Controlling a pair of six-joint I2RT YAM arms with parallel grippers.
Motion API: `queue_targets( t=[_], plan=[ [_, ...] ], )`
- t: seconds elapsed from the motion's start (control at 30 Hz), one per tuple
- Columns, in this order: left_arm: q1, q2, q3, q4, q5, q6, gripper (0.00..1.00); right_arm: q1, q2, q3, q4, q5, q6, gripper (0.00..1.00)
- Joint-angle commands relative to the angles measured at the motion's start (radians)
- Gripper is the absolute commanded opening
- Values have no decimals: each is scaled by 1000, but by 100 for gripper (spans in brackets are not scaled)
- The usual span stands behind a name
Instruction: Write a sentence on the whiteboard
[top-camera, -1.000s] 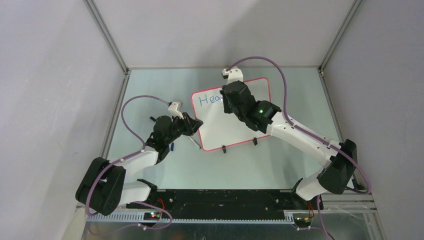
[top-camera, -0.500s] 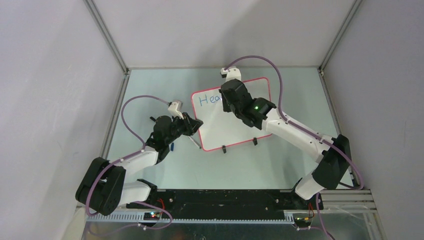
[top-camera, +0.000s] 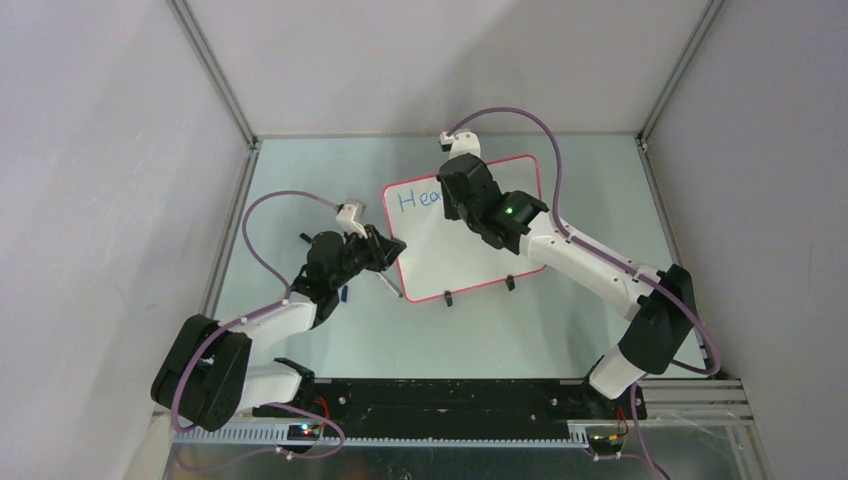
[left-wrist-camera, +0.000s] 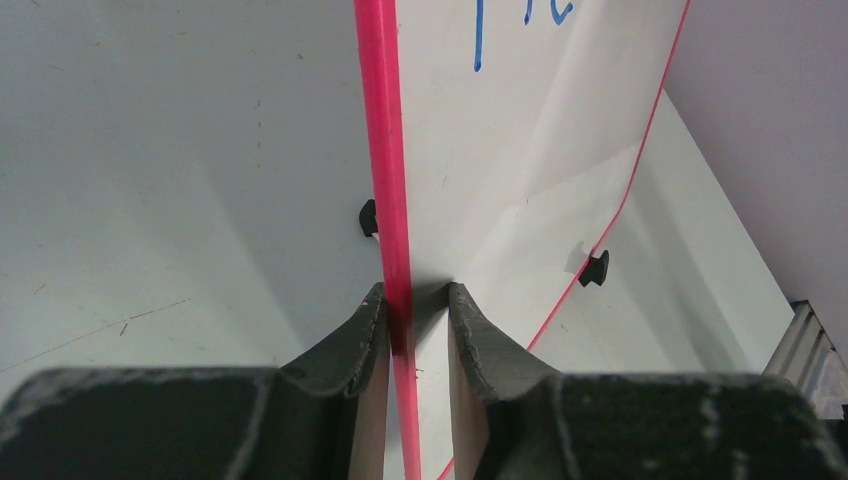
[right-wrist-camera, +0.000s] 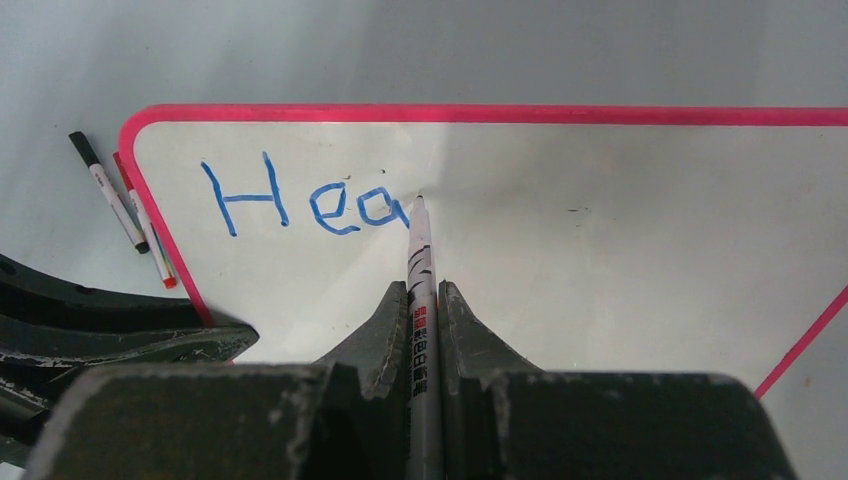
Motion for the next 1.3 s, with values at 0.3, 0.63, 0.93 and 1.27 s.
queue_targets(
  t=[0.3, 0.63, 0.93, 1.27],
  plan=[
    [-9, -12, 31, -32, -53, 63, 19, -13, 18, 54, 11, 20, 18, 0],
    [-11, -10, 33, -32, -50, 64, 19, -20, 39, 65, 3, 13, 23, 0],
    [-12, -14, 32, -33, -52, 65, 19, -20, 38, 63, -10, 6, 23, 0],
    [-14, -18, 32, -35, -53, 65, 19, -13, 33, 52, -27, 1, 20, 0]
  ],
)
